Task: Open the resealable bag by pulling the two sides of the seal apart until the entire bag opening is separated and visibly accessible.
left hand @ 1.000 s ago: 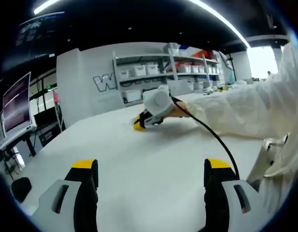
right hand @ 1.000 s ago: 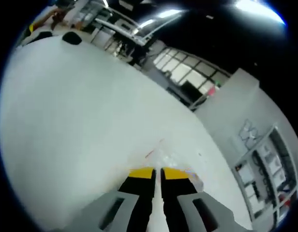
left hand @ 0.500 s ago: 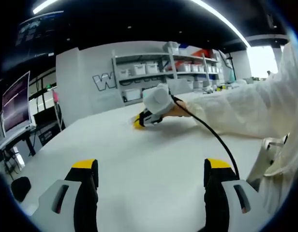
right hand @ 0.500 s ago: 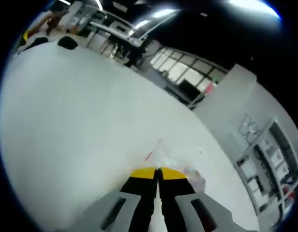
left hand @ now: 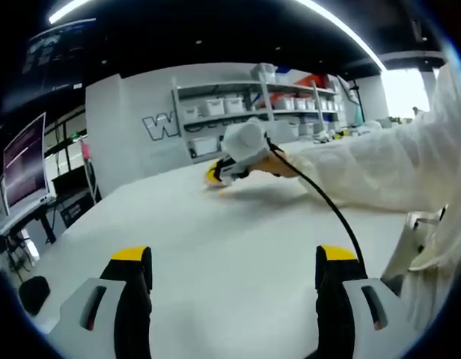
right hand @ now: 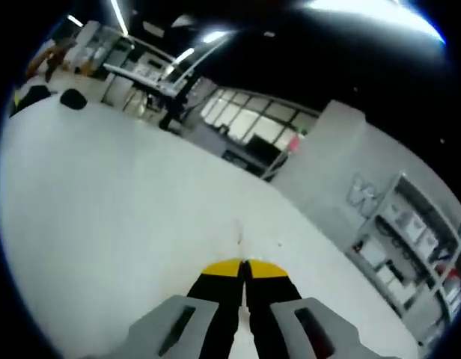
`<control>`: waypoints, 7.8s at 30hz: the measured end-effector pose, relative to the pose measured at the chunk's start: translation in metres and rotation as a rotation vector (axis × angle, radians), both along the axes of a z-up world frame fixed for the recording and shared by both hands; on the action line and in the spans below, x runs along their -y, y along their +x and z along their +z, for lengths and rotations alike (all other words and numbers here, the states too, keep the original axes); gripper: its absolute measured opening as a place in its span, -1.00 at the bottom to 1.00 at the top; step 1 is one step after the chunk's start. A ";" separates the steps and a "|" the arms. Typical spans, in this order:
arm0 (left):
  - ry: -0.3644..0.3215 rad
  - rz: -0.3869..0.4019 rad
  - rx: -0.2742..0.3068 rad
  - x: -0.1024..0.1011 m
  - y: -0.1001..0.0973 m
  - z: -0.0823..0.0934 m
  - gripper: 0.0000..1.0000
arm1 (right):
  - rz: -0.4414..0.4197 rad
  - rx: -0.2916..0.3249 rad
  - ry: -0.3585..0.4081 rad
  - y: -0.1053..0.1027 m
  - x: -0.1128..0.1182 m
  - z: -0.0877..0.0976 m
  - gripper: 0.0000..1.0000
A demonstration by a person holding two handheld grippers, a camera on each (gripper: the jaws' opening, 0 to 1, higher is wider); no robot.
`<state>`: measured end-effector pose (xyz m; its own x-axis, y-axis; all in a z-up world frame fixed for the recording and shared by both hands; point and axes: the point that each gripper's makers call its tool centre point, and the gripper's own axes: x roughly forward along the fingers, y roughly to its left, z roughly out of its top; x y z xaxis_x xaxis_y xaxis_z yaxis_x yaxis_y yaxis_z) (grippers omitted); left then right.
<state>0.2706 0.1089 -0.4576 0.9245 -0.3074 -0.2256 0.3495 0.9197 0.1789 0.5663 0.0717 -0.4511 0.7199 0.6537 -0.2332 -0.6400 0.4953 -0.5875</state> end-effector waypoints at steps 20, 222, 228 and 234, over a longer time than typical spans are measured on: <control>0.012 -0.010 -0.004 0.005 -0.001 0.000 0.78 | -0.024 0.099 0.054 -0.001 0.014 0.038 -1.00; 0.026 -0.070 0.013 0.033 0.001 0.003 0.93 | 0.158 0.176 0.227 -0.245 0.154 0.074 -1.00; 0.023 -0.073 0.013 0.035 0.000 0.004 0.92 | 0.153 0.151 0.234 -0.247 0.156 0.068 -1.00; 0.017 -0.073 0.020 0.034 -0.001 0.006 0.92 | 0.155 0.130 0.245 -0.256 0.154 0.060 -1.00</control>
